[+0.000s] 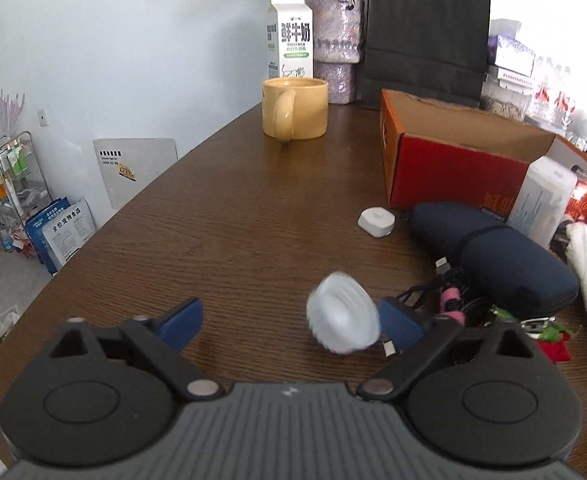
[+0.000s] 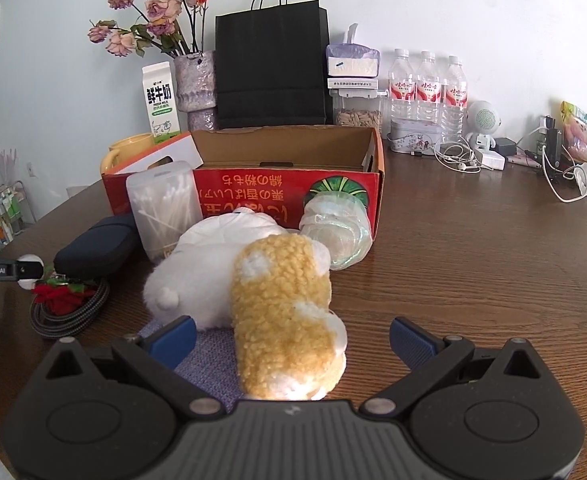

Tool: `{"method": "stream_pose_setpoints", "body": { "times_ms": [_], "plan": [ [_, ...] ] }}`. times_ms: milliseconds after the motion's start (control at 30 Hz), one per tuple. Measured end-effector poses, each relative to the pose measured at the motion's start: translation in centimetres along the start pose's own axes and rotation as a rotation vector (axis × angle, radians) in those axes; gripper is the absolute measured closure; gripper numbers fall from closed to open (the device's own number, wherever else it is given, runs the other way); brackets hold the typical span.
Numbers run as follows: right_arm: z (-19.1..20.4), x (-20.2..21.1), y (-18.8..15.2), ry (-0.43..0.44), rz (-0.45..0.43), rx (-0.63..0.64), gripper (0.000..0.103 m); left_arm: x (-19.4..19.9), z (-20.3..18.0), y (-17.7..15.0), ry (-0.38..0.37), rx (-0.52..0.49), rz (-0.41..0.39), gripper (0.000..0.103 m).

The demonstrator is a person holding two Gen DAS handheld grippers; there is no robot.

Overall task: Organize objects
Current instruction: 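Grasp the white cap on the table with the left gripper while the right gripper grasps the plush toys, then carry the cap and plush toys into the box and release both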

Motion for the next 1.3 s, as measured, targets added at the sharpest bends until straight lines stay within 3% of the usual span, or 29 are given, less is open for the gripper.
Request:
{"method": "stream_pose_setpoints", "body": {
  "times_ms": [33,100,167,233,300,600,700,767,800,1300],
  "plan": [
    [0.0,-0.1,0.0,0.002,0.0,0.0,0.0,-0.2,0.0,-0.1,-0.004,0.001,0.01,0.021],
    [0.1,-0.3,0.1,0.006,0.001,0.002,0.0,-0.3,-0.1,-0.3,-0.005,-0.011,-0.001,0.026],
    [0.3,-0.5,0.0,0.009,0.002,0.005,0.0,-0.1,-0.2,-0.3,-0.023,-0.016,-0.014,0.043],
    [0.3,-0.7,0.1,0.011,0.0,0.006,0.0,0.0,-0.4,-0.3,-0.027,-0.021,-0.022,0.075],
    [0.4,-0.8,0.1,0.011,-0.005,0.005,0.0,0.0,-0.4,-0.2,-0.037,-0.018,-0.024,0.086],
    [0.5,-1.1,0.0,-0.001,-0.019,0.03,0.007,0.2,-0.7,-0.3,-0.047,-0.016,-0.029,0.087],
    [0.7,-1.4,0.0,0.022,-0.016,0.037,0.027,0.3,-0.7,-0.4,-0.05,-0.016,-0.029,0.087],
    [0.9,-1.5,-0.1,0.031,-0.006,0.044,0.047,0.3,-0.7,-0.4,-0.049,-0.013,-0.029,0.087],
    [1.0,-1.5,-0.2,0.024,-0.002,0.047,0.05,0.3,-0.7,-0.4,-0.049,-0.01,-0.028,0.087],
    [1.0,1.0,0.5,0.026,-0.115,0.048,0.053,1.7,-1.0,0.7,-0.079,-0.012,-0.073,0.087]
  ]
}}
Point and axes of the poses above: each gripper's, at about its wrist camera, not at the fingertips, and x roughly against the way its jaws point, z to its left, y to its top, the point moved 1 cm from there along -x, roughly the way its jaws point
